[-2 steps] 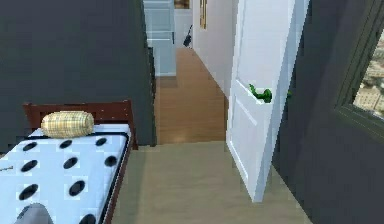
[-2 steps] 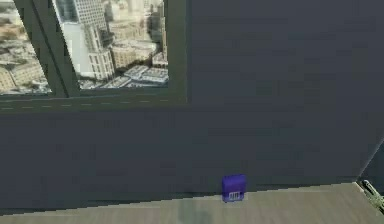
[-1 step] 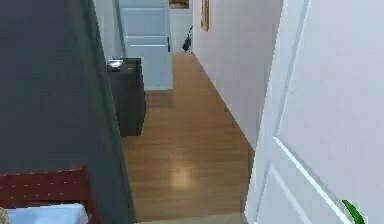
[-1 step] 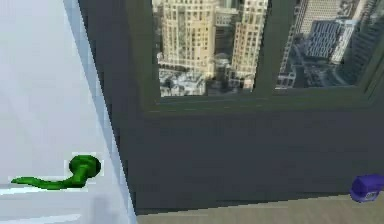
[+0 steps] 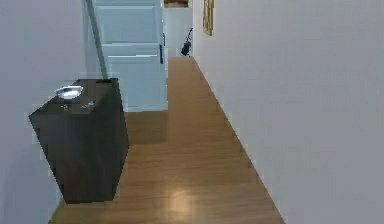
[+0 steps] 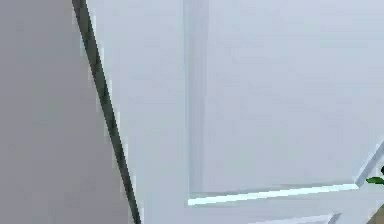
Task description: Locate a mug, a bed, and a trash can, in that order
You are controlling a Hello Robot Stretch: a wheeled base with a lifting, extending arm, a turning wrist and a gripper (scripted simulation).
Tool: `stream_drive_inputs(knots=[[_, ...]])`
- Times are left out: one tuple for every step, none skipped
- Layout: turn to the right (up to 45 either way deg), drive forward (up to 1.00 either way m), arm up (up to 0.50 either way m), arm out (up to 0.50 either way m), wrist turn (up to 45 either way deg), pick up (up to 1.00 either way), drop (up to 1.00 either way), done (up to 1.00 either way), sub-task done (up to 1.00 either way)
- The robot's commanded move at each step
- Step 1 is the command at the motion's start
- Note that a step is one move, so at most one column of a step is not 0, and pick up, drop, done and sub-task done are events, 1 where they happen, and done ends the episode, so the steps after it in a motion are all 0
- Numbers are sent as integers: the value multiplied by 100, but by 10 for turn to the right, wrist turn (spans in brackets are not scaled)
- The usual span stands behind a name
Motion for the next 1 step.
stream_drive_inputs(knots=[[0,100,0,0,0,0,0,0,0]])
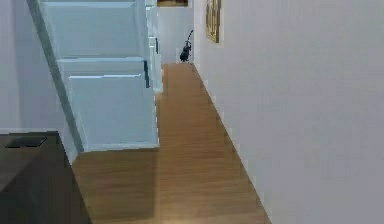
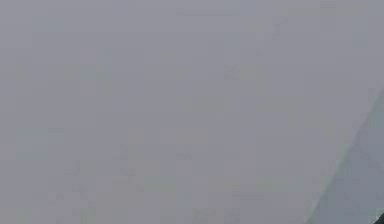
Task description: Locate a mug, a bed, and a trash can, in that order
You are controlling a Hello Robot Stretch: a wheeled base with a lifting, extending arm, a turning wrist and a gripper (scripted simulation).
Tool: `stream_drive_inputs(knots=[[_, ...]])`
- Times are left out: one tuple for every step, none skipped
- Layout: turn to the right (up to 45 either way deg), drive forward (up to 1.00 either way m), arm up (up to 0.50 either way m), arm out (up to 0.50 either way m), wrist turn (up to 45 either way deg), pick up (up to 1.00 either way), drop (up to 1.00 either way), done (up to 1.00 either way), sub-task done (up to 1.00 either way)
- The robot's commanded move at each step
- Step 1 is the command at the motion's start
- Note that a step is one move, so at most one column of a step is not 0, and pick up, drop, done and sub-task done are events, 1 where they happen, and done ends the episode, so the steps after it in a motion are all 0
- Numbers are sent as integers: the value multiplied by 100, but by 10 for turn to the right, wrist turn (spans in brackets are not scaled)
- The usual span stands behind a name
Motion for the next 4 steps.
stream_drive_inputs(knots=[[0,100,0,0,0,0,0,0,0],[30,0,0,0,0,0,0,0,0],[0,75,0,0,0,0,0,0,0],[-240,0,0,0,0,0,0,0,0]])
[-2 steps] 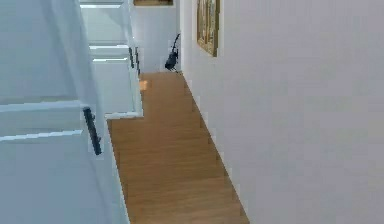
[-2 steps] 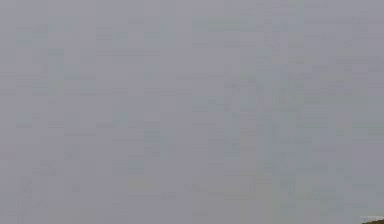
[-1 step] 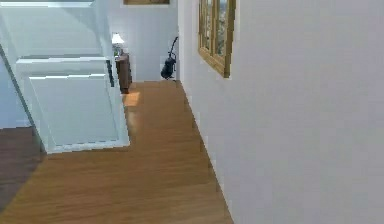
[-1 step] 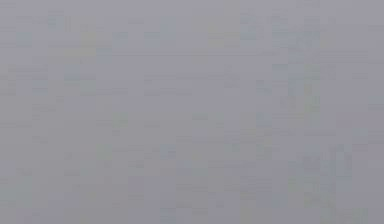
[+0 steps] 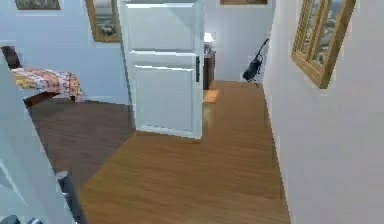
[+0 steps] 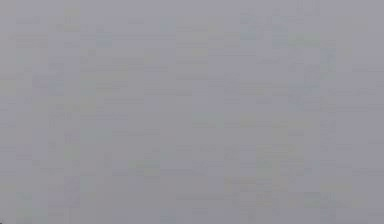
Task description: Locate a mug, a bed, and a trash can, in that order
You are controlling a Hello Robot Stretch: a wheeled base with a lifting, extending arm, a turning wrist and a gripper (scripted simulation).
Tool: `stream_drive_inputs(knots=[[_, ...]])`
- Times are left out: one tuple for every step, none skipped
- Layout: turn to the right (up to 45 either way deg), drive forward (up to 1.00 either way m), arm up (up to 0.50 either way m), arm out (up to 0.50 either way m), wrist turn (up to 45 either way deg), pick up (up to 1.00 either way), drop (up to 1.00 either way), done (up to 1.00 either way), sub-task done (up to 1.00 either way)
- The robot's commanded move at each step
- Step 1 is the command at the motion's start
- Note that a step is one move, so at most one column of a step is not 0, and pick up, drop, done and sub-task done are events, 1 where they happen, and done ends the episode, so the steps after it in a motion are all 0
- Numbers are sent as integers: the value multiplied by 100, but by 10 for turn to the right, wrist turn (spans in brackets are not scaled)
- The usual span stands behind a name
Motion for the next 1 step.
stream_drive_inputs(knots=[[0,95,0,0,0,0,0,0,0]])
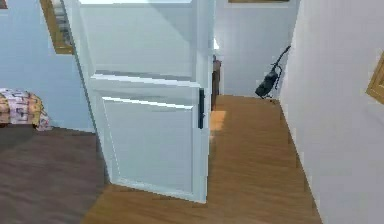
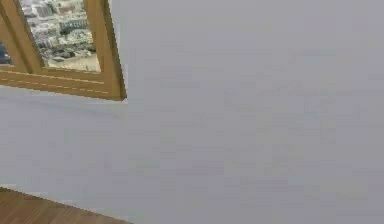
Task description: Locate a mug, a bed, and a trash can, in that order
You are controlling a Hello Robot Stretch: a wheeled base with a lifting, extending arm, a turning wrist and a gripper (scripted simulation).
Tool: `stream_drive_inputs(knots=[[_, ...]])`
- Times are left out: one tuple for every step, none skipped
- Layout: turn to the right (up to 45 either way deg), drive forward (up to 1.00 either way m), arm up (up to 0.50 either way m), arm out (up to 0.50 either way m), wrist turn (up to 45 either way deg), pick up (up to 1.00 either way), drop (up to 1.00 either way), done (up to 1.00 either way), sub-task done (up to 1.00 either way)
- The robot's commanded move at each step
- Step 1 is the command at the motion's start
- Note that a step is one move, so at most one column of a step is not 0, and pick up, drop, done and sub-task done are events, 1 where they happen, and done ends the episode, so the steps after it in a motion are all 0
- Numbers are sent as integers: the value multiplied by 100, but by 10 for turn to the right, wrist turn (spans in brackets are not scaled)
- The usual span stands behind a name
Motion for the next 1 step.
stream_drive_inputs(knots=[[-450,0,0,0,0,0,0,0,0]])
